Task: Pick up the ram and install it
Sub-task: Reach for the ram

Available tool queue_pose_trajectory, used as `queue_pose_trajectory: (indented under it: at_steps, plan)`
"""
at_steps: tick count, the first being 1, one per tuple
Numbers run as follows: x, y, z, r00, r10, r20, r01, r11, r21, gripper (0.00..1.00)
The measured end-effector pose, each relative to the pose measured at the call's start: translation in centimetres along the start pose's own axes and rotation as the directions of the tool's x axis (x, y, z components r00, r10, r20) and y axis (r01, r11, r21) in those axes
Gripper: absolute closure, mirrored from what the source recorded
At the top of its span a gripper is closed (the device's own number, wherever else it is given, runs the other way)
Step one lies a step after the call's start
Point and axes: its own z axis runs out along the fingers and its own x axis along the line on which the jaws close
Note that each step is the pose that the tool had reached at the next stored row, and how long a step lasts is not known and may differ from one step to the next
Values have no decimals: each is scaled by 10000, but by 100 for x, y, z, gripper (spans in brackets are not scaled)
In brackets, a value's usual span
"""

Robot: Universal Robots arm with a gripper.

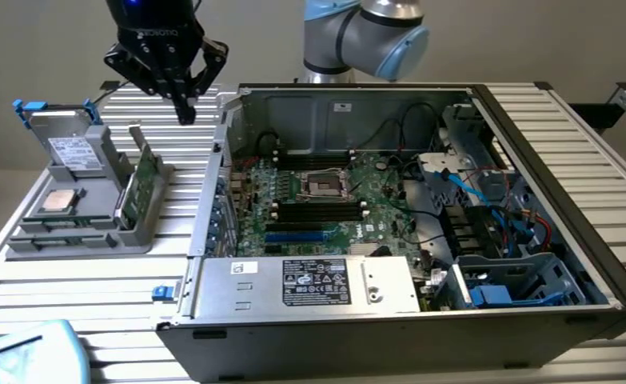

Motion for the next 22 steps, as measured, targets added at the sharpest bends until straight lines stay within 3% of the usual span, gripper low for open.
queue_pose_trajectory:
  at_steps: [8,22]
  plan:
    - [308,-38,2,10000,-37,-9,37,10000,-1,89]
    - [853,-96,2,9999,-68,-80,68,10000,0,89]
